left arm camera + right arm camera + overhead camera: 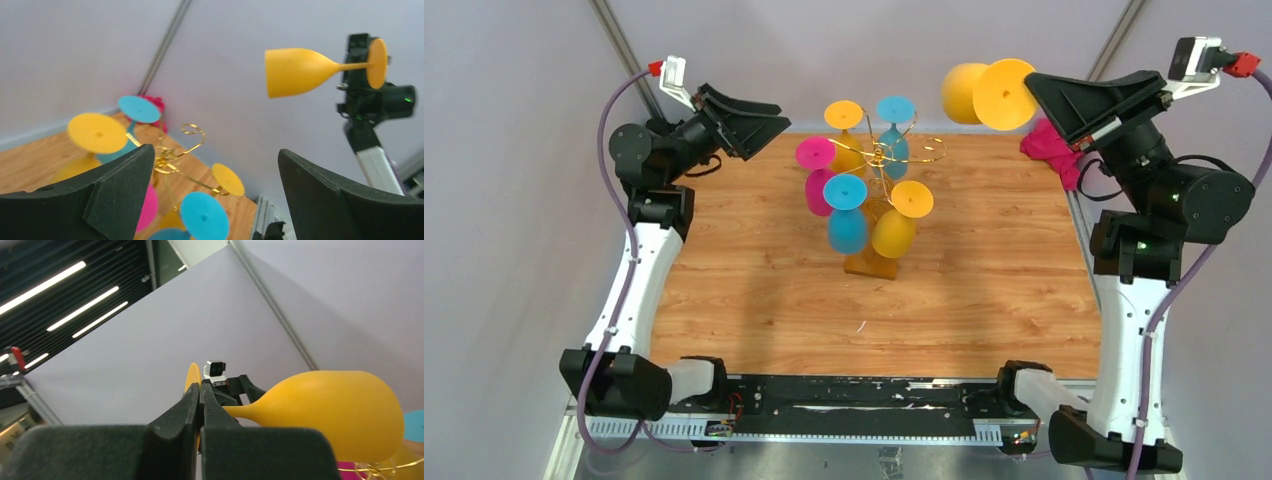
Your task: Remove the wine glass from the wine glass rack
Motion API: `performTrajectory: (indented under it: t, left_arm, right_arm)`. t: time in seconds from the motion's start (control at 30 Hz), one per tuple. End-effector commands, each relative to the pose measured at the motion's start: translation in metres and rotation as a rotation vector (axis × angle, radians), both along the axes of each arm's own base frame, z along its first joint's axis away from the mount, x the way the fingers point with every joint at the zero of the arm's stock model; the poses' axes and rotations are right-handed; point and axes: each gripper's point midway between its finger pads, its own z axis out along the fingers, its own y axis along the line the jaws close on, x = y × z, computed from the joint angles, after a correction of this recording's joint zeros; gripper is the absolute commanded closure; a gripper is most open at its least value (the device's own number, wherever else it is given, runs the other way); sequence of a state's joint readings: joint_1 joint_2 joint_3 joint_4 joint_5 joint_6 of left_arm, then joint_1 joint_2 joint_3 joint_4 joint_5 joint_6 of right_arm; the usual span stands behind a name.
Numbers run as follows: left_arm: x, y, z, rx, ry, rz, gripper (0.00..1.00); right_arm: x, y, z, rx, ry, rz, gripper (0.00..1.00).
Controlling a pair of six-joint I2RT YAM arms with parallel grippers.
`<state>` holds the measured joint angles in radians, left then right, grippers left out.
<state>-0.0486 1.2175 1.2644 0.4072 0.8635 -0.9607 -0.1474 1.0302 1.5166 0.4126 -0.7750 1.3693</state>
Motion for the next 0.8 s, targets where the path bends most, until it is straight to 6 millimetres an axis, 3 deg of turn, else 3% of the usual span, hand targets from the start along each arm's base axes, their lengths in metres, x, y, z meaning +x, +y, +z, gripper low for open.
performTrajectory:
  t: [0.0,0.13,0.3,0.77]
  left_arm:
    - [-0.064,-0.022,0.053,-0.034,-0.27,-0.251,0.0]
    - [-0.107,-0.023,0.069,-0.164,-0.386,-0.484,0.0]
    - [-0.083,-0.029,0.055,-0.203,-0.292,-0.536,0.0]
    - [-0.071,-0.036,0.035,-0.221,-0.231,-0.535,0.0]
  right_arm:
    - [-0.022,0.032,0.016,0.036,-0.034,0.238,1.0]
    - [-0.031,0.07,0.023,0.036,-0.061,0.385,1.0]
    - [-0.041,0.101,0.031,0.064,-0.116,0.524,1.0]
    - [-0.035,0.142,0.032,0.097,-0.121,0.645,1.0]
